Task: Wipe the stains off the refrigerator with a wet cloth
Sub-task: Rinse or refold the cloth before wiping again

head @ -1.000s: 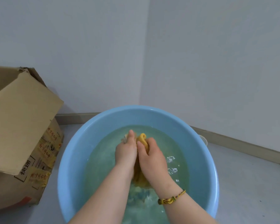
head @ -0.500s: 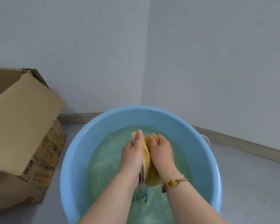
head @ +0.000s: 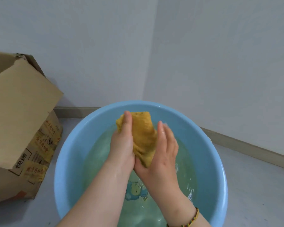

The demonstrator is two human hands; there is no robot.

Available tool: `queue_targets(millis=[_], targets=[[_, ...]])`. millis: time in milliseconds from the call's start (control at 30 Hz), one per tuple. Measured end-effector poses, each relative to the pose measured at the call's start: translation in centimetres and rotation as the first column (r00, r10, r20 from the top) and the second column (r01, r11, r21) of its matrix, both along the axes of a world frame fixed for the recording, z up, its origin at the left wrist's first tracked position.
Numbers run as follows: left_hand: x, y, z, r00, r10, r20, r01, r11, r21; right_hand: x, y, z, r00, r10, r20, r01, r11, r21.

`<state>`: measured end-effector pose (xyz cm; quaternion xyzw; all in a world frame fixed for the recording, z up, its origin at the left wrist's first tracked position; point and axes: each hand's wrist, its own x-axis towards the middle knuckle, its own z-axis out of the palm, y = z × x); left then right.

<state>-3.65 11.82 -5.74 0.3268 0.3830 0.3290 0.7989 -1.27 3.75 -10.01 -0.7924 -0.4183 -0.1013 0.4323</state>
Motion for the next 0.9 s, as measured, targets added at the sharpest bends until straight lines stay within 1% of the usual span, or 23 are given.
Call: queue_targets(millis=[67,133,167,200,233,267,300,333,367,400,433,467,533,567,600,633,667,700,733,767,800,833,900], targets=[[-0.4,0.3,0.5,0.996,-0.009,0.087,0.017,0.996,-0.091,0.4,-0.2,0.7,0.971,0.062,-0.230,-0.063,0.998,0.004],[-0.9,0.5,0.6,0.974,-0.097,0.204,0.128,0.982,-0.142,0.8,-0.6,1.4,0.829,0.184,-0.528,-0.210,0.978,0.010],[-1.3,0.5,0.7,0.957,-0.162,0.239,0.198,0.971,-0.134,1.1,-0.8,1.8,0.760,0.210,-0.615,-0.276,0.961,-0.012],[-1.6,0.7,0.4,0.940,-0.224,0.257,0.260,0.959,-0.117,1.4,-0.9,2.1,0.741,0.215,-0.636,-0.328,0.943,-0.063],[-1.9,0.7,0.2,0.924,-0.284,0.258,0.319,0.942,-0.105,1.8,-1.0,2.4,0.774,0.210,-0.597,-0.366,0.918,-0.152],[-2.2,0.8,0.0,0.908,-0.336,0.250,0.370,0.924,-0.101,2.3,-0.9,2.7,0.835,0.202,-0.511,-0.381,0.883,-0.274],[-2.6,0.9,0.1,0.893,-0.381,0.241,0.414,0.905,-0.101,2.7,-0.8,2.8,0.904,0.200,-0.379,-0.353,0.848,-0.395],[-2.9,0.9,0.2,0.877,-0.419,0.234,0.450,0.888,-0.098,3.3,-0.7,3.0,0.963,0.201,-0.179,-0.264,0.834,-0.485],[-3.1,1.1,0.2,0.861,-0.458,0.220,0.486,0.869,-0.096,4.1,-0.5,3.0,0.979,0.198,0.056,-0.148,0.869,-0.473],[-3.3,1.2,0.3,0.836,-0.512,0.200,0.535,0.840,-0.088,5.0,-0.3,2.8,0.946,0.204,0.252,-0.090,0.912,-0.400],[-3.6,1.3,0.4,0.781,-0.601,0.169,0.618,0.783,-0.069,5.7,-0.2,2.5,0.881,0.216,0.422,-0.085,0.948,-0.308],[-3.9,1.4,0.4,0.692,-0.705,0.154,0.718,0.694,-0.047,6.2,-0.1,2.4,0.810,0.231,0.539,-0.114,0.964,-0.241],[-4.2,1.5,0.2,0.512,-0.841,0.173,0.855,0.518,-0.017,7.0,0.2,2.5,0.707,0.270,0.653,-0.201,0.963,-0.180],[-4.1,1.6,-0.1,0.455,-0.879,0.145,0.888,0.459,-0.003,7.0,0.3,3.0,0.662,0.291,0.691,-0.229,0.956,-0.183],[-3.9,1.6,-0.2,0.418,-0.907,0.042,0.908,0.419,0.020,7.0,0.4,3.0,0.616,0.321,0.720,-0.226,0.947,-0.228],[-3.5,1.6,-0.4,0.388,-0.912,-0.131,0.922,0.385,0.054,7.1,0.4,2.9,0.562,0.354,0.747,-0.202,0.935,-0.291],[-3.0,1.5,-0.5,0.356,-0.866,-0.351,0.934,0.346,0.094,7.3,0.5,2.5,0.521,0.389,0.760,-0.171,0.920,-0.353],[-2.4,1.5,-0.3,0.316,-0.762,-0.566,0.946,0.295,0.131,7.2,0.6,2.4,0.523,0.438,0.732,-0.145,0.891,-0.430],[-1.9,1.5,-0.2,0.268,-0.602,-0.752,0.961,0.226,0.162,6.9,0.7,2.4,0.562,0.458,0.689,-0.106,0.866,-0.489],[-1.4,1.5,-0.1,0.219,-0.407,-0.887,0.974,0.149,0.172,6.5,1.0,2.6,0.619,0.460,0.636,-0.050,0.832,-0.553],[-1.0,1.4,-0.1,0.190,-0.210,-0.959,0.981,0.077,0.178,6.0,1.2,3.2,0.698,0.455,0.553,0.023,0.757,-0.652],[-0.7,1.2,0.0,0.185,-0.029,-0.982,0.982,0.027,0.184,5.6,1.4,3.6,0.776,0.436,0.455,0.053,0.674,-0.737],[-0.4,1.0,-0.5,0.215,0.234,-0.948,0.977,-0.036,0.212,5.0,1.9,3.4,0.925,0.332,0.188,-0.025,0.544,-0.839]])
